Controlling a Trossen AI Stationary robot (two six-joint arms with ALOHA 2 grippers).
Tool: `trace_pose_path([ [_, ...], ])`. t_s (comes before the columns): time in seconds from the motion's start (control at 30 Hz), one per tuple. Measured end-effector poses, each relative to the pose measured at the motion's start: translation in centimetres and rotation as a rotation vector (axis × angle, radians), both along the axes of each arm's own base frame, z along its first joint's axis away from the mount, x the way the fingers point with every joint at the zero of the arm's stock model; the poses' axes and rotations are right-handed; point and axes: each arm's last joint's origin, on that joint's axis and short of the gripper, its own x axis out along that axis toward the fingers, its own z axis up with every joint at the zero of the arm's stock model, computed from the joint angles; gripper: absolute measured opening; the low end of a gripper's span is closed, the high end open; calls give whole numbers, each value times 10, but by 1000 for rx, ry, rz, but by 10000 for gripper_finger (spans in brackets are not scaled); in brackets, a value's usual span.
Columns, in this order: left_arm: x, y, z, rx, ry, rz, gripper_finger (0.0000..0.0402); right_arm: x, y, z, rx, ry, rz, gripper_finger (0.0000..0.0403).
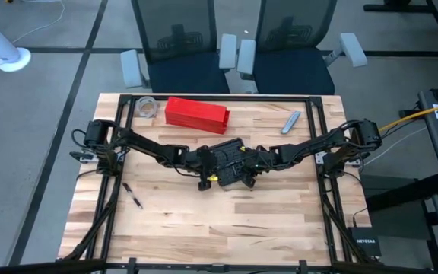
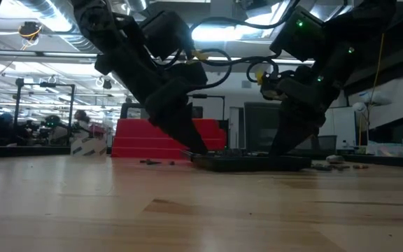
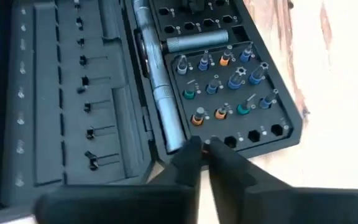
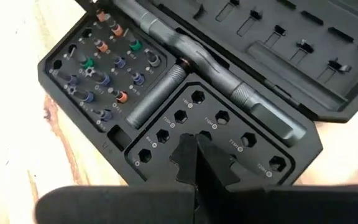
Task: Prefit tool cases
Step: Remove the screwdriver bit from the tool case
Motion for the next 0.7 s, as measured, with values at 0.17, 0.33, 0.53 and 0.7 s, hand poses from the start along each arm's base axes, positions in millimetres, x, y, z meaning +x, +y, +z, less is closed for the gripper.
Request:
trace_pose_path([
  [0.17,1,3,3,-29,-25,50,2,0,0,0,4,1,-6,3],
  [0.33,-2,9,29,14,-110,64,0,0,0,0,14,-3,-22,3],
  [0.53,-15,23,60,73,-141,61,0,0,0,0,15,-2,-22,3],
  [0.7,-23,28,67,37,-116,43,0,0,0,0,8,-2,-26,3],
])
